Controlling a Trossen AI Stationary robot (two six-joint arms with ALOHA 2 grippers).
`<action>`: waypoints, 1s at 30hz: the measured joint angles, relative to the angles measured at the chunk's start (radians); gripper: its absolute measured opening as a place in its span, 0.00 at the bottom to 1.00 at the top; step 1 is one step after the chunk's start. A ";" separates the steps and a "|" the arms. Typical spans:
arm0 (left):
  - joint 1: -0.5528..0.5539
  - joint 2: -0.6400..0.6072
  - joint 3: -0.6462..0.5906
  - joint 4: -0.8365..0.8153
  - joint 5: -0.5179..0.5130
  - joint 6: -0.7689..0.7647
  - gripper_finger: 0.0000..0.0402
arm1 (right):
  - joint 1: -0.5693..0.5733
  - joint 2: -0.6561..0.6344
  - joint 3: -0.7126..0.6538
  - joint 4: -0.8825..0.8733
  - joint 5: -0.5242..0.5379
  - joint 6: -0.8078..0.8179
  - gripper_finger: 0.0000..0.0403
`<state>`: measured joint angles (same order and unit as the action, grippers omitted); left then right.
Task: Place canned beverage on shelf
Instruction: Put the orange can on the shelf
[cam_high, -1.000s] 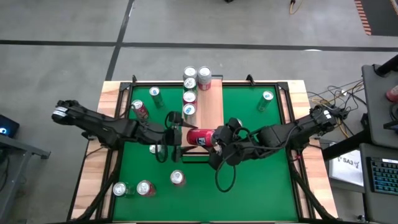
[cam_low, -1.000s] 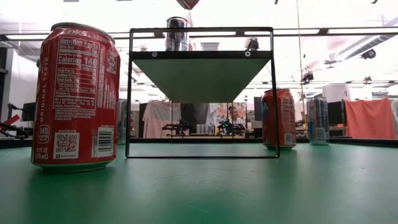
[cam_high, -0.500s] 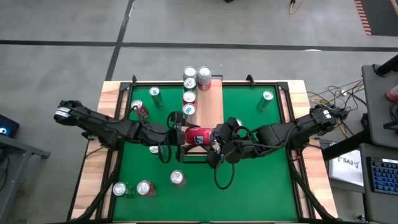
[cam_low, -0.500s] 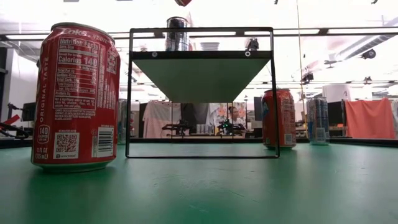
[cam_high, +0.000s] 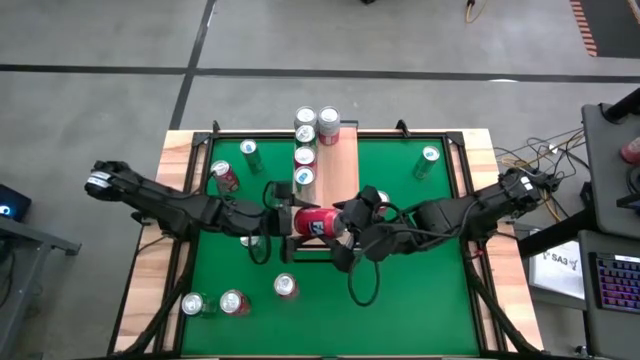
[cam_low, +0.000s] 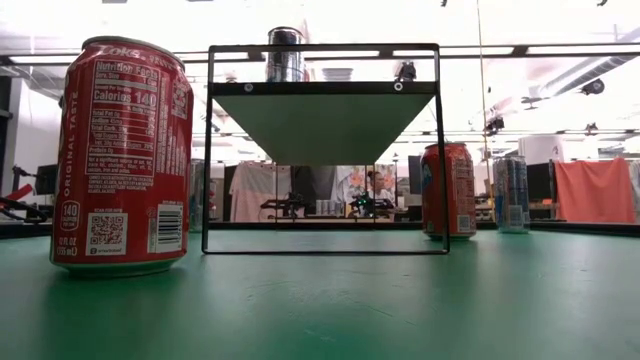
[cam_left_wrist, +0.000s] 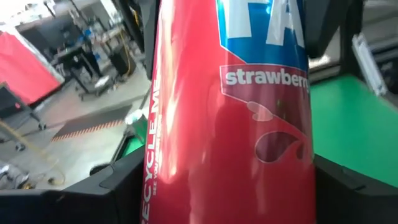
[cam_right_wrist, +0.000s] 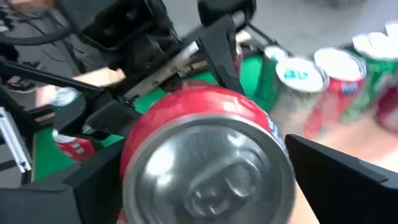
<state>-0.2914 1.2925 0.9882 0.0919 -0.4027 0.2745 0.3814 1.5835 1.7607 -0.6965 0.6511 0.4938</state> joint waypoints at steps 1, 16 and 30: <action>-0.005 -0.014 -0.014 0.014 0.001 0.000 0.71 | 0.005 -0.005 0.000 0.021 0.002 -0.030 0.97; -0.101 -0.226 -0.283 0.418 0.213 -0.025 0.71 | 0.099 -0.048 -0.038 0.364 -0.084 -0.526 0.98; -0.109 -0.250 -0.349 0.540 0.212 -0.045 0.71 | -0.020 0.000 -0.399 1.152 -0.300 -0.759 0.98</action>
<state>-0.4007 1.0428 0.6391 0.6322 -0.1909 0.2298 0.3618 1.5839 1.3622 0.4551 0.3513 -0.2647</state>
